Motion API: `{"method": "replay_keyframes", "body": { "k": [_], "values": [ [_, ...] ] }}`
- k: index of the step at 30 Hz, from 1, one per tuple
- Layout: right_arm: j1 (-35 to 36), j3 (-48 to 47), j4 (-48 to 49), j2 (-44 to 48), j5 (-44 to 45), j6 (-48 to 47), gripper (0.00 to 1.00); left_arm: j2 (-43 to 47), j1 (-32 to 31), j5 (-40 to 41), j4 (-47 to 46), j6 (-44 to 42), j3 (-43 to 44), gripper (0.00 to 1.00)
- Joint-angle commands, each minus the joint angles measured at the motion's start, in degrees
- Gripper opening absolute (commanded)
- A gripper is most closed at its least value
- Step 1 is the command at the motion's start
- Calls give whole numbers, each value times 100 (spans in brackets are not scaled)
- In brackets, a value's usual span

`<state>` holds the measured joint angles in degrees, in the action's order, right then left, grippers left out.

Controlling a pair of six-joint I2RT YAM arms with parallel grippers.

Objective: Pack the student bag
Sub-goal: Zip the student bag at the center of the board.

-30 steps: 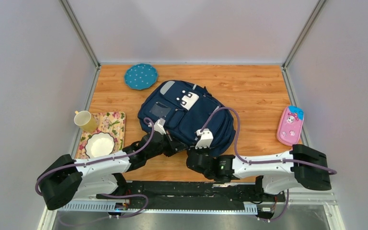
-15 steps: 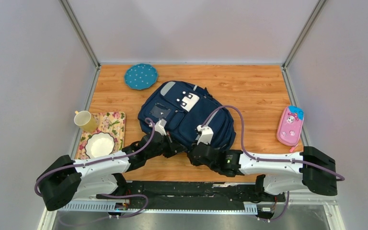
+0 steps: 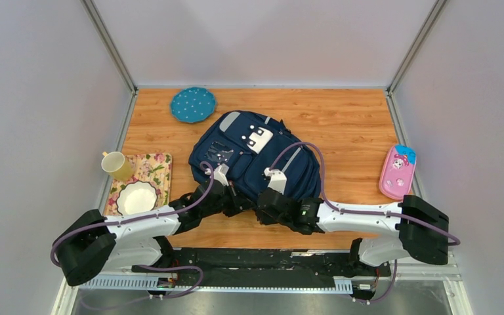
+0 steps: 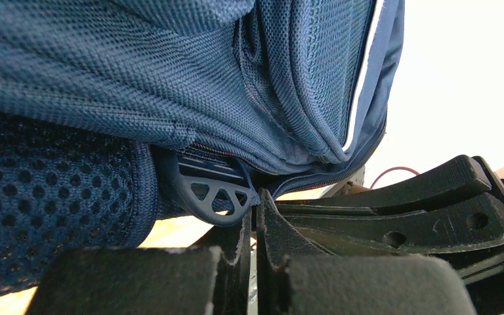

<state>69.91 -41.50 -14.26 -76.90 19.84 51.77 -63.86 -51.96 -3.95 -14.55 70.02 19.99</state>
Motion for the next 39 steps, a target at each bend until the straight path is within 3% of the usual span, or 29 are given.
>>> {"method": "replay_keyframes", "body": {
  "k": [1,8,17,21,26,31,35,36,37,39],
  "values": [
    [-39,-201,-103,-141,302,123,0,119,-95,-801,-1182,109,269,0],
    [-47,71,-226,395,-110,-404,0,399,-42,-266,-244,-436,330,0],
    [-197,704,-376,1081,-533,-554,0,830,283,-150,154,-682,14,0],
    [-276,669,-848,1133,-332,-694,0,936,327,-142,294,-788,-4,0],
    [-653,888,-1158,1677,-217,-633,0,1120,459,-98,750,-1191,40,0],
    [-1233,1310,-1044,2355,-629,-721,0,1366,854,-264,1278,-1517,-91,0],
    [-1296,1548,-895,2636,-910,-747,0,1595,1162,-414,1805,-2060,-83,0],
    [-1287,1635,-772,2654,-972,-712,0,1604,1171,-440,1902,-2219,-48,1],
    [-1296,1697,-684,2672,-1060,-590,0,1604,1171,-484,2094,-2395,13,14],
    [-1296,1820,-317,2654,-1367,-493,0,1604,1162,-747,2236,-2913,137,23]
  ]
}}
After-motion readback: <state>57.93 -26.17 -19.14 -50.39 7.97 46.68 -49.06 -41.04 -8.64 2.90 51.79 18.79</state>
